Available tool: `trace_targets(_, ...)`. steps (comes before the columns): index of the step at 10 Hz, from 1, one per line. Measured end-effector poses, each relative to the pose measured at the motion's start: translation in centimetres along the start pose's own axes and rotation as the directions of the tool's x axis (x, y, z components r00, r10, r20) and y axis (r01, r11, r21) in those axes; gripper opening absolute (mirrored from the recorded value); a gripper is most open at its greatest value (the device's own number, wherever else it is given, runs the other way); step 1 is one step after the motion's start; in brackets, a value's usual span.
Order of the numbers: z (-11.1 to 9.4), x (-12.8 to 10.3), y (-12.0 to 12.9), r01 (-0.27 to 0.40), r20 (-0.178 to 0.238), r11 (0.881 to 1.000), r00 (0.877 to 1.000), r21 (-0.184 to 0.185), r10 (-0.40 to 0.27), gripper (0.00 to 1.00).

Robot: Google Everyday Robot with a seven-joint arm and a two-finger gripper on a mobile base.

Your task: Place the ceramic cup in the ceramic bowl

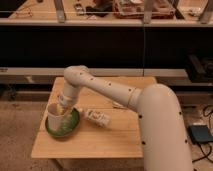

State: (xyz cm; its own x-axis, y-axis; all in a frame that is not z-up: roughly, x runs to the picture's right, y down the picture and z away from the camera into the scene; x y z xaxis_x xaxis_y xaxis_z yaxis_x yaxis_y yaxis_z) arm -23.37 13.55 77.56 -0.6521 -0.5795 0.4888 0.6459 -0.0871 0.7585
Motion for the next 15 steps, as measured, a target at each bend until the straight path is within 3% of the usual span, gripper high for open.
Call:
trace_targets(1,0.5,0.2,0.4,0.004,0.020,1.000,1.000,-0.026,-0.003,0.07)
trace_targets(4,1.0,0.9,1.5,-0.006,0.046,0.996,0.999,-0.093,0.011,0.39)
trace_targets(8,1.1,1.4,1.6,-0.010,0.057,0.990,0.998,-0.137,0.018,0.76)
trace_targets(15,0.7,0.9,1.6,-0.015,0.070,0.985,0.997,-0.173,0.027,0.80)
